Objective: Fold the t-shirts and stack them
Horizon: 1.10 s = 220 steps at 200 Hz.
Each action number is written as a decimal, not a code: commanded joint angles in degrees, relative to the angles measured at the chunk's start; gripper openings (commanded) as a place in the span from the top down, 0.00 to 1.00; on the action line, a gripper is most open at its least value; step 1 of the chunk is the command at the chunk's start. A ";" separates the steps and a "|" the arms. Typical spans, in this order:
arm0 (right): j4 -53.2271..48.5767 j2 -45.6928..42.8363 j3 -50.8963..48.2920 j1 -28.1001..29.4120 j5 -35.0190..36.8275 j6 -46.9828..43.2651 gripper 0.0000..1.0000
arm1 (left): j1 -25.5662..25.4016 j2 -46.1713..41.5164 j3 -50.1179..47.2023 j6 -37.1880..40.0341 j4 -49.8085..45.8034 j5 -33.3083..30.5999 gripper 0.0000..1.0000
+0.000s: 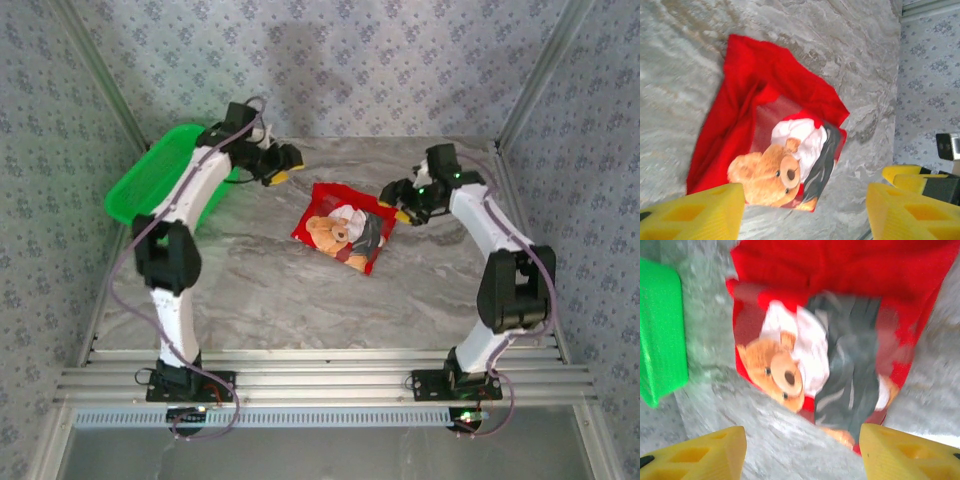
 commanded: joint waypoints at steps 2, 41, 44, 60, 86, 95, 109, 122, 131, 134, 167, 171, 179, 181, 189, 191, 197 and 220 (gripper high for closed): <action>0.78 -2.50 -5.22 1.87 5.76 0.72 0.37 | 1.48 -8.52 -12.56 0.40 11.89 -3.47 0.29; 0.06 0.71 -3.17 1.83 7.06 -2.11 0.36 | 1.37 -9.99 -20.18 3.82 13.92 -2.96 0.30; 0.10 1.34 -2.96 1.66 6.66 -2.01 0.36 | 1.37 -9.75 -20.46 3.92 14.16 -2.72 0.30; 2.08 3.85 -2.06 1.47 4.75 -1.89 0.35 | 1.37 -8.74 -22.04 4.03 15.96 -0.77 0.31; 4.50 7.90 -0.02 3.38 2.72 -1.69 0.34 | 1.54 -9.34 -25.72 3.70 18.34 -0.46 0.31; 3.85 9.55 1.07 3.94 3.43 -1.08 0.35 | 1.72 -10.06 -26.93 3.41 18.84 -0.58 0.31; 4.42 12.09 2.34 4.55 4.13 0.76 0.37 | 1.88 -11.36 -28.36 3.54 18.84 -1.13 0.31; 4.62 14.66 4.10 5.17 6.92 2.38 0.39 | 2.12 -12.79 -29.45 3.74 18.27 -1.59 0.31; 4.29 16.94 5.84 5.37 8.63 3.02 0.40 | 2.33 -14.03 -30.33 3.85 17.83 -1.70 0.31; 4.33 17.80 6.41 5.38 9.04 3.23 0.41 | 2.42 -14.43 -30.63 3.93 17.63 -1.79 0.31; -1.61 28.73 17.14 5.47 14.04 1.77 0.44 | 3.72 -21.09 -35.06 4.20 14.71 -3.61 0.31; -2.41 30.19 18.75 5.56 14.36 1.76 0.44 | 3.97 -22.08 -35.84 4.20 14.36 -3.81 0.31; -4.02 32.77 22.14 5.46 15.01 1.76 0.44 | 4.50 -24.16 -37.37 4.29 13.46 -4.42 0.31; -4.47 33.40 23.10 5.42 15.43 0.73 0.44 | 4.71 -24.64 -37.70 4.29 13.24 -4.51 0.31; -6.54 35.74 26.86 5.38 16.77 -1.52 0.44 | 5.23 -26.67 -39.25 4.36 12.20 -5.08 0.31; -7.01 36.34 27.79 5.33 16.99 -1.73 0.44 | 5.37 -27.26 -39.62 4.37 12.00 -5.25 0.31; -7.96 37.88 30.52 5.26 17.49 -2.67 0.44 | 5.77 -28.73 -40.69 4.46 11.23 -5.49 0.31; -10.11 42.57 39.68 5.15 18.50 -4.15 0.41 | 6.98 -34.75 -44.36 5.41 8.35 -7.25 0.30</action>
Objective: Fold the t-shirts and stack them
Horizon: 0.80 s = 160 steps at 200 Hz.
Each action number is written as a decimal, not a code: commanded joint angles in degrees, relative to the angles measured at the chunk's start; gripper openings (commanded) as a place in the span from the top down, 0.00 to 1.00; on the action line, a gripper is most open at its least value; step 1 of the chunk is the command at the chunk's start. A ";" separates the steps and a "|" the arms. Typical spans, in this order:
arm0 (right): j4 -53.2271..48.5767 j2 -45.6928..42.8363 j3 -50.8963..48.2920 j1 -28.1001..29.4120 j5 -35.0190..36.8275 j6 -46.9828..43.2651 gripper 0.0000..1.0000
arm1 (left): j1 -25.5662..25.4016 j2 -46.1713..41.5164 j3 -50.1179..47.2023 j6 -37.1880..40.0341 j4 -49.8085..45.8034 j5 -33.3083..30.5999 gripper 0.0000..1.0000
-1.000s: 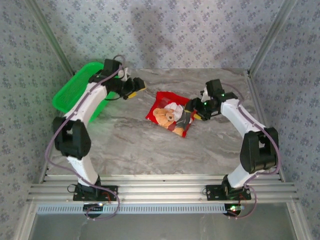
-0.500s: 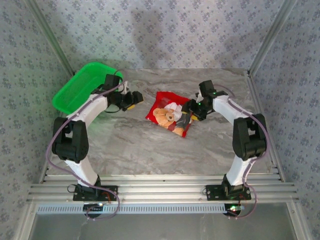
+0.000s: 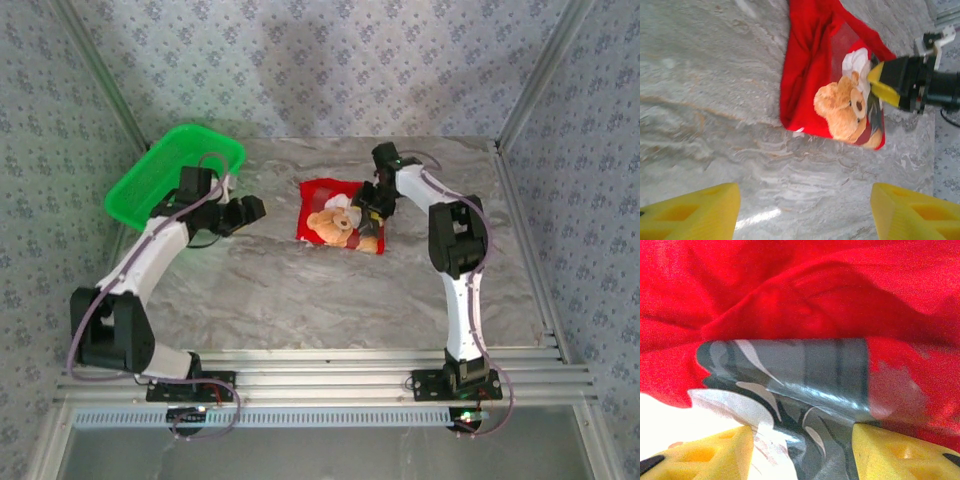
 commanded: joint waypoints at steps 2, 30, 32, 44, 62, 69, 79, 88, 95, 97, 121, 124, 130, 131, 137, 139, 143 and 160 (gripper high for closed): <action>-5.89 5.59 8.38 -0.50 4.40 -3.45 0.40 | 1.14 -5.67 -3.54 2.13 -5.33 -2.61 0.30; -3.22 6.98 13.13 -0.99 -1.19 -4.55 0.35 | 2.92 -11.43 -6.64 2.81 -8.02 -4.45 0.28; -2.80 6.69 12.94 -0.99 -1.64 -4.94 0.35 | 3.15 -11.79 -6.76 2.86 -8.18 -4.45 0.28; 0.57 2.94 10.66 -1.05 -2.63 -5.69 0.31 | 4.22 -13.86 -7.38 2.99 -9.07 -4.94 0.28; 7.37 -7.13 3.07 -1.12 -2.42 -7.62 0.25 | 5.92 -17.14 -7.68 3.63 -10.28 -7.42 0.24; 9.66 -11.96 -0.46 -1.31 -0.79 -9.24 0.22 | 6.49 -18.40 -7.68 4.01 -10.29 -8.65 0.23; 11.63 -19.40 -6.71 -1.84 2.31 -11.45 0.19 | 7.33 -20.37 -7.59 4.77 -12.36 -10.74 0.21; 13.27 -26.83 -13.26 -2.56 5.98 -13.61 0.15 | 8.00 -22.12 -7.59 5.28 -13.26 -13.69 0.18; 14.79 -33.54 -19.10 -3.45 9.57 -15.30 0.11 | 8.41 -23.36 -7.74 5.88 -13.65 -15.98 0.15; 15.08 -35.34 -21.05 -3.67 10.58 -15.69 0.10 | 8.56 -23.67 -7.80 6.11 -13.70 -16.61 0.14; 19.84 -58.54 -44.83 -9.30 19.29 -17.65 0.00 | 9.95 -25.85 -9.19 8.71 -14.63 -25.22 0.03; 20.07 -61.27 -47.66 -10.33 19.57 -18.25 0.00 | 10.22 -25.86 -9.64 8.94 -14.43 -26.33 0.01; 21.31 -66.50 -52.71 -12.22 21.59 -18.88 0.00 | 10.52 -26.10 -10.75 9.49 -13.34 -28.01 0.00; 21.31 -66.50 -52.71 -12.22 21.59 -18.88 0.00 | 10.57 -26.18 -10.97 9.58 -13.09 -28.27 0.00; 21.94 -71.17 -58.10 -14.20 23.99 -18.63 0.00 | 10.85 -26.46 -12.36 10.12 -11.38 -29.85 0.00; 22.12 -72.81 -59.67 -14.88 24.61 -18.72 0.00 | 10.93 -26.47 -12.87 10.22 -11.09 -30.36 0.00; 22.95 -75.85 -62.54 -16.33 25.23 -18.22 0.00 | 11.10 -26.58 -13.92 10.35 -9.26 -31.52 0.00; 30.68 -86.59 -76.09 -21.19 28.82 -19.32 0.00 | 11.59 -26.44 -19.47 11.54 -1.15 -36.26 0.00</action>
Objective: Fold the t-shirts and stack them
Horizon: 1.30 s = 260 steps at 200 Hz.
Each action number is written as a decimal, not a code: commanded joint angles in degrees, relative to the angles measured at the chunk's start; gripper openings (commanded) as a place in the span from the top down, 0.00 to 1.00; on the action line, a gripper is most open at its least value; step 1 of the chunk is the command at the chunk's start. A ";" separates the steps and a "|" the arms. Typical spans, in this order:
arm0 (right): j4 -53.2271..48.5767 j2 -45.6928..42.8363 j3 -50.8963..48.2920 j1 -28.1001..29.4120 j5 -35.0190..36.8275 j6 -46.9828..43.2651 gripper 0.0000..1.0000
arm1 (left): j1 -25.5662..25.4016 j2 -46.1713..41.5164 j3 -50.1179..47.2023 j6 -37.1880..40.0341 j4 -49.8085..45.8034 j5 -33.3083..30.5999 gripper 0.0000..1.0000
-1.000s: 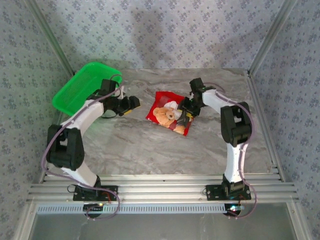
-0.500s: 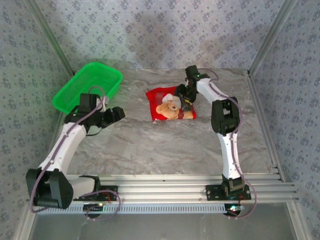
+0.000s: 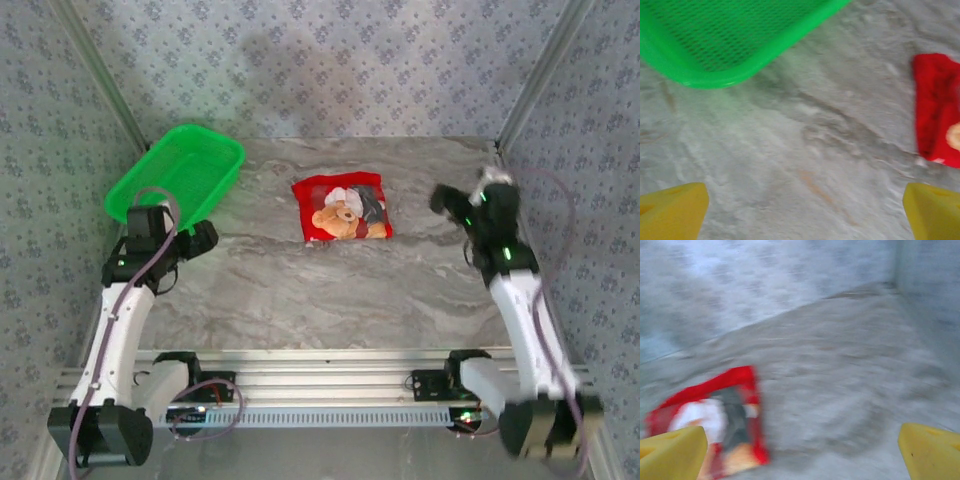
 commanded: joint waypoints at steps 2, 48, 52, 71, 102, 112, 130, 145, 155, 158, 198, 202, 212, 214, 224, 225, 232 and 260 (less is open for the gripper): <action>7.21 -7.46 -18.17 -4.28 9.48 -3.45 0.00 | 0.87 0.16 -6.94 3.72 9.52 -10.79 0.00; 23.07 -11.66 -33.39 -6.79 9.26 -5.18 0.00 | 1.16 -1.55 -28.47 10.37 52.82 -15.66 0.00; 24.44 -9.90 -33.56 -6.72 8.47 -5.04 0.00 | 1.15 -0.88 -30.38 10.39 57.41 -15.53 0.00; 36.15 -0.49 -35.28 -5.08 7.91 -6.10 0.00 | 1.17 5.52 -31.80 10.41 64.13 -15.92 0.00; 53.93 11.71 -35.19 -4.19 5.72 -10.09 0.00 | 1.01 17.61 -33.30 11.63 78.83 -15.21 0.00; 57.40 15.87 -34.48 -4.41 5.72 -9.96 0.00 | 1.07 19.86 -30.94 13.75 77.13 -13.45 0.00; 64.79 22.69 -32.98 -5.17 2.76 -10.12 0.00 | 1.10 23.54 -29.81 17.50 81.76 -11.14 0.00; 65.77 27.84 -30.42 -4.98 1.99 -11.80 0.00 | 1.61 28.54 -29.89 18.22 86.61 -8.38 0.00; 67.50 30.75 -29.94 -4.80 0.56 -12.71 0.00 | 1.54 32.43 -29.83 19.50 90.09 -5.09 0.00; 67.38 31.08 -29.69 -4.34 0.12 -13.33 0.00 | 1.58 33.56 -29.69 19.95 91.02 -4.17 0.00; 65.74 37.35 -25.71 0.03 5.60 -16.41 0.00 | 2.49 34.58 -26.36 20.41 85.41 -0.27 0.00; 64.66 37.00 -25.58 -0.17 5.44 -16.28 0.00 | 2.64 34.90 -26.11 20.21 85.41 -0.16 0.00; 67.57 37.61 -26.20 -0.18 5.30 -16.42 0.00 | 2.67 34.62 -25.96 20.41 84.68 -0.04 0.00; 67.07 37.47 -26.08 -0.15 5.49 -16.40 0.00 | 2.60 34.76 -25.96 20.42 84.90 -0.04 0.00; 66.56 37.31 -26.08 -0.06 5.49 -16.52 0.00 | 2.67 34.68 -25.88 20.46 84.60 -0.08 0.00; 66.85 37.35 -26.15 0.01 5.57 -16.59 0.00 | 2.63 34.72 -25.88 20.46 84.58 -0.06 0.00; 66.73 37.25 -26.09 0.41 5.93 -16.89 0.00 | 2.64 34.75 -25.88 20.45 84.73 -0.13 0.00; 65.98 37.26 -25.72 0.74 5.86 -17.46 0.00 | 2.56 34.70 -25.88 20.46 84.56 -0.21 0.00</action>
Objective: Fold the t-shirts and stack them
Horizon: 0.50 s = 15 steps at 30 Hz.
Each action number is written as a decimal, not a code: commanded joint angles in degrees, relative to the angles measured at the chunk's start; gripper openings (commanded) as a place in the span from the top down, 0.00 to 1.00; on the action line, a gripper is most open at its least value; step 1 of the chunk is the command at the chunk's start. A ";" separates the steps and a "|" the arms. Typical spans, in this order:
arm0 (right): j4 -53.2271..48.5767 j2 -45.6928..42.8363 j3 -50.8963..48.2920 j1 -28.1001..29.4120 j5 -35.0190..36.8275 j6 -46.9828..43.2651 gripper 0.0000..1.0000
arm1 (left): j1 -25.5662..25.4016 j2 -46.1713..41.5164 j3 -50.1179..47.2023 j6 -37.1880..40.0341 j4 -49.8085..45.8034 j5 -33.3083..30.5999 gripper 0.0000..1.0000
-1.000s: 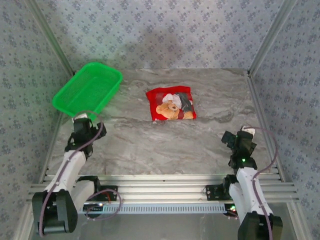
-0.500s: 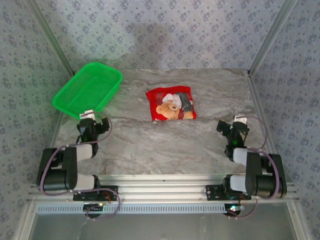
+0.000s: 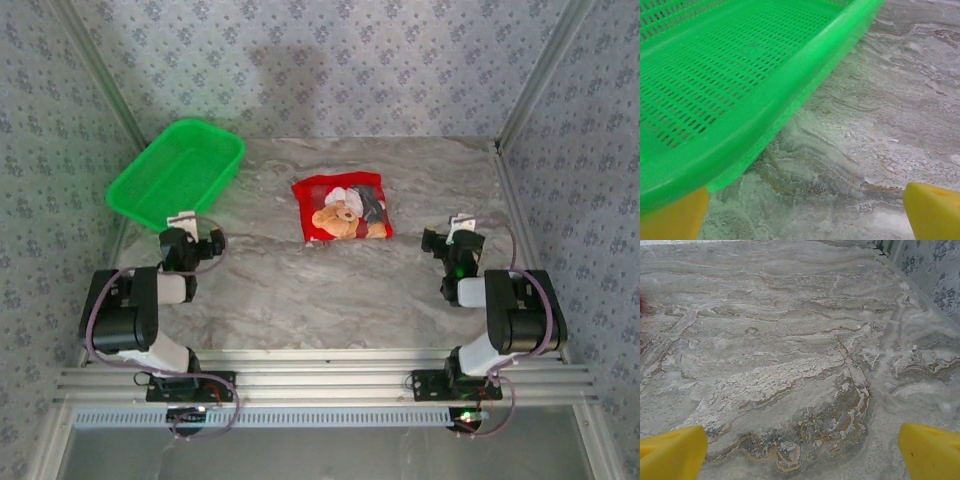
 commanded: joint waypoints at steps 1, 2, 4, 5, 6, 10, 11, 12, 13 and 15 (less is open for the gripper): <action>0.74 -0.01 1.22 0.06 0.92 -1.59 0.00 | 0.25 -0.33 1.07 1.18 0.89 1.38 0.00; 0.66 0.04 1.24 -0.14 0.48 -1.55 0.00 | 0.25 -0.31 1.14 1.21 0.89 1.37 0.00; 0.24 0.08 1.51 -0.03 -0.43 -1.93 0.00 | 0.25 -0.22 1.14 1.16 0.89 1.37 0.00; 0.27 0.05 1.57 -0.11 -0.67 -1.93 0.00 | 0.21 -0.30 1.16 1.19 0.89 1.37 0.00; 0.31 0.08 1.55 -0.14 -0.68 -1.93 0.00 | 0.22 -0.27 1.12 1.14 0.89 1.37 0.01; -0.22 0.31 1.77 -0.75 -2.36 -1.85 0.00 | 0.23 -0.18 1.19 1.18 0.90 1.29 0.01; -0.40 0.15 1.91 -0.89 -2.78 -1.82 0.00 | 0.18 -0.18 1.13 1.16 0.89 1.31 0.00; -0.24 0.15 1.82 -0.93 -2.75 -1.83 0.00 | 0.22 -0.24 1.18 1.18 0.90 1.29 0.00; -0.11 0.10 1.68 -0.89 -2.78 -1.82 0.00 | 0.21 -0.26 1.12 1.22 0.89 1.29 0.00; 0.05 0.01 1.56 -0.63 -2.48 -1.93 0.00 | 0.25 -0.35 1.13 1.18 0.89 1.29 0.00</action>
